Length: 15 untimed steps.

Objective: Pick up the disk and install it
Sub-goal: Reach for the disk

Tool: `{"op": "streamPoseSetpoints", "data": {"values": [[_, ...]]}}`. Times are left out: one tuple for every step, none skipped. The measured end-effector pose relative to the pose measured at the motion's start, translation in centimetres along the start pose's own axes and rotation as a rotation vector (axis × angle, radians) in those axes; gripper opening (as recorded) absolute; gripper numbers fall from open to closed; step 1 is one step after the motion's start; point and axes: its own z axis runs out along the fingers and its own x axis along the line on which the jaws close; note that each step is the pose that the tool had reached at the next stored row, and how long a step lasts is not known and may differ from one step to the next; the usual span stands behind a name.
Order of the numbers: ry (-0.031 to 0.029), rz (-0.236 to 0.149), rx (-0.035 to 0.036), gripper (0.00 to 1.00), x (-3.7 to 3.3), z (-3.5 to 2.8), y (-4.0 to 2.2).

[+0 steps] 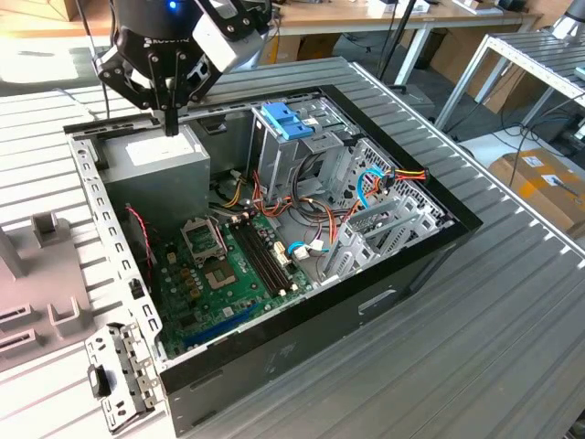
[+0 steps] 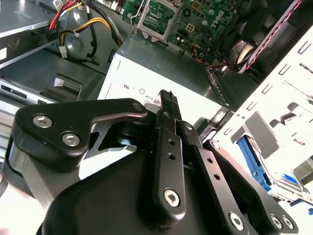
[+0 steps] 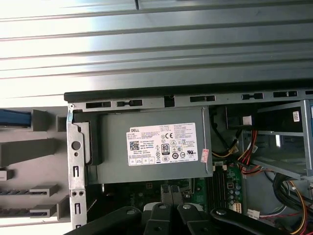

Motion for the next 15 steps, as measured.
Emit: {"op": "streamPoseSetpoints", "data": {"values": [[0.0, 0.0, -0.0001, 0.11, 0.03, 0.0, 0.0], [0.0, 0.0, -0.0001, 0.11, 0.04, 0.0, 0.0], [0.0, 0.0, 0.0, 0.11, 0.06, 0.0, 0.0], [0.0, 0.0, 0.0, 0.11, 0.09, 0.0, -0.01], [0.0, 0.0, -0.0001, 0.11, 0.15, 0.0, -0.01], [0.0, 0.0, 0.0, 0.11, 0.22, -0.01, -0.02], [0.0, 0.0, 0.0, 0.11, 0.27, -0.01, -0.02], [0.0, 0.0, 0.0, 0.11, 0.3, -0.01, -0.02], [0.0, 0.0, 0.0, 0.11, 0.33, -0.01, -0.02], [0.0, 0.0, 0.0, 0.11, 0.38, -0.01, -0.03], [0.0, 0.0, 0.0, 0.11, 0.4, -0.01, -0.03], [0.0, 0.0, 0.0, 0.11, 0.45, -0.01, -0.03], [0.0, 0.0, 0.0, 0.11, 0.51, -0.01, -0.04], [0.0, 0.0, 0.0, 0.11, 0.55, -0.01, -0.04], [0.0, 0.0, 0.0, 0.11, 0.58, -0.02, -0.04]]}}
